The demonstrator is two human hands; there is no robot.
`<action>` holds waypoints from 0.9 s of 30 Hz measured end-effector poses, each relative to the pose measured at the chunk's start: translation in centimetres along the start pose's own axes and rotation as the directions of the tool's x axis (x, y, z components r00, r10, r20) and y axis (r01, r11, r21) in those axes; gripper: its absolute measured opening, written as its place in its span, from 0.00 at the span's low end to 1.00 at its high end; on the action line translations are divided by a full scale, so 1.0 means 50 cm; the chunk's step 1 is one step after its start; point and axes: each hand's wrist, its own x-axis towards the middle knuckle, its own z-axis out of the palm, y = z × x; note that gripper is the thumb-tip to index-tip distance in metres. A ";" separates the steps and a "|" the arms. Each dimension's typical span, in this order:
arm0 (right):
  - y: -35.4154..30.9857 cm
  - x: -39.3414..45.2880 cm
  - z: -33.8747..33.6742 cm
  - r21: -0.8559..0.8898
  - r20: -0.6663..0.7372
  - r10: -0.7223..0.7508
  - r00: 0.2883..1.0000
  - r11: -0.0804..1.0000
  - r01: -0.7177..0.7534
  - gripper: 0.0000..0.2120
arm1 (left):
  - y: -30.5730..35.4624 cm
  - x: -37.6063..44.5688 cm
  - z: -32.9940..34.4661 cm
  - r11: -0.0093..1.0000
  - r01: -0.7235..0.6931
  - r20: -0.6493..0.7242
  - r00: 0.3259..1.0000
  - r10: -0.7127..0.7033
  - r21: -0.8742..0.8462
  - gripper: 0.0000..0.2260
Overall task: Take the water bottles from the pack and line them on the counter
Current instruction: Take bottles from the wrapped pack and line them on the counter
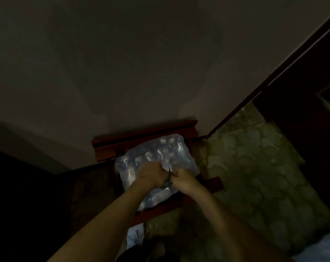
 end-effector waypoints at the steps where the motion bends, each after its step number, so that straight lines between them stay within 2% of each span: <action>1: 0.008 0.020 0.009 -0.016 0.031 0.002 1.000 1.000 -0.002 0.15 | -0.010 0.012 0.011 1.000 0.023 0.020 1.000 -0.023 -0.016 0.12; 6: 0.049 0.120 0.047 -0.097 0.179 0.023 0.983 0.995 -0.006 0.16 | -0.055 0.061 0.053 0.989 0.149 0.057 0.987 -0.148 -0.022 0.15; 9: 0.076 0.174 0.063 -0.171 0.264 0.040 0.964 0.985 0.006 0.11 | -0.067 0.087 0.076 0.978 0.203 0.064 0.978 -0.200 -0.047 0.14; 13: 0.097 0.234 0.081 -0.202 0.325 -0.002 0.946 0.977 0.072 0.12 | -0.073 0.128 0.120 0.964 0.250 0.037 0.968 -0.248 -0.087 0.14; 17: 0.119 0.279 0.112 -0.210 0.306 -0.039 0.951 0.972 0.107 0.10 | -0.076 0.154 0.168 0.949 0.295 -0.013 0.954 -0.298 -0.113 0.14; 22: 0.145 0.325 0.169 -0.224 0.215 0.074 0.974 0.974 -0.025 0.13 | -0.098 0.173 0.208 0.939 0.330 -0.106 0.935 -0.339 -0.097 0.12; 27: 0.151 0.366 0.212 -0.303 0.192 0.141 0.971 0.950 -0.078 0.16 | -0.123 0.183 0.220 0.929 0.325 -0.160 0.922 -0.353 -0.176 0.12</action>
